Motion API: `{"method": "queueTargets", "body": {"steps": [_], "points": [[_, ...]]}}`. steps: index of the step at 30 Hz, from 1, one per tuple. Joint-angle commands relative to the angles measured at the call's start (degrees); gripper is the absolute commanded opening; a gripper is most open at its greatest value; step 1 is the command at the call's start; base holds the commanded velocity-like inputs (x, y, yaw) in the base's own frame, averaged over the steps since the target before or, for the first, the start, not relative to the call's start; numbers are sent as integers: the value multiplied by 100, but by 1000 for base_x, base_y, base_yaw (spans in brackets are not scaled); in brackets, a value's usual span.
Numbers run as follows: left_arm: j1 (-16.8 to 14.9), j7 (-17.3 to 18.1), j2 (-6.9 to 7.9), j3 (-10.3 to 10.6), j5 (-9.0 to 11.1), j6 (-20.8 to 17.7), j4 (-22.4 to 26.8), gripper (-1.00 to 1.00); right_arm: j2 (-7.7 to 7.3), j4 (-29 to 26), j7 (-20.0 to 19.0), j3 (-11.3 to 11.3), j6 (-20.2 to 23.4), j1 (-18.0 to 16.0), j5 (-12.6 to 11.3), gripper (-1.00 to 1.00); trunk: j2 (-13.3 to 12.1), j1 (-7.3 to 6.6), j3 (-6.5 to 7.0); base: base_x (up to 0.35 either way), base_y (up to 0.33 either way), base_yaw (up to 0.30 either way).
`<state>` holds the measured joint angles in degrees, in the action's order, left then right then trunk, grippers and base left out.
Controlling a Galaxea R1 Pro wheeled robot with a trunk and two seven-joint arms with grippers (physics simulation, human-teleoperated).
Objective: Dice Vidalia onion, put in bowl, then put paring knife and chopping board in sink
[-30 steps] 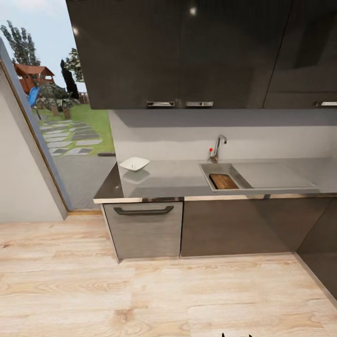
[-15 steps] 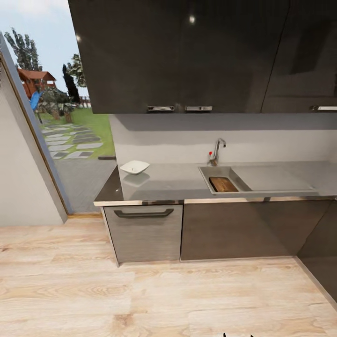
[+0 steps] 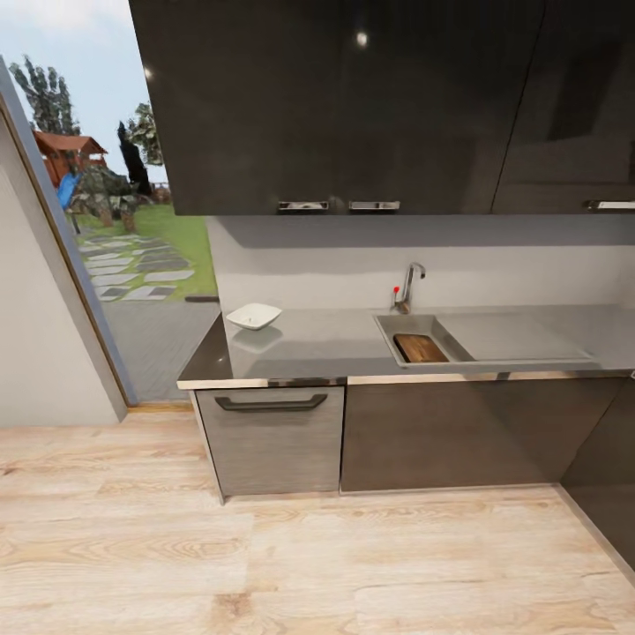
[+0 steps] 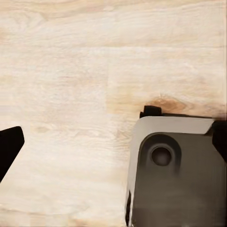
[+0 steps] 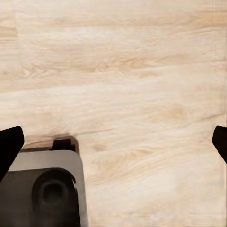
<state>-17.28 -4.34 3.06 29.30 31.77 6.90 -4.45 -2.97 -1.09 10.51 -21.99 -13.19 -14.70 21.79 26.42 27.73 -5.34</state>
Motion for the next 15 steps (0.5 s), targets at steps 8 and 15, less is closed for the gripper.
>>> {"method": "queueTargets", "body": {"steps": [8,15], "points": [[287,88,-225,32,14,-1361,-17,100,-15,-2,67,-36,1134,252,-1218,100,11,3,-10,0,0,0],[298,132,-271,39,-10,-1291,30,100,-11,-22,82,-7,1454,262,-1347,100,11,3,-10,0,0,0]]}}
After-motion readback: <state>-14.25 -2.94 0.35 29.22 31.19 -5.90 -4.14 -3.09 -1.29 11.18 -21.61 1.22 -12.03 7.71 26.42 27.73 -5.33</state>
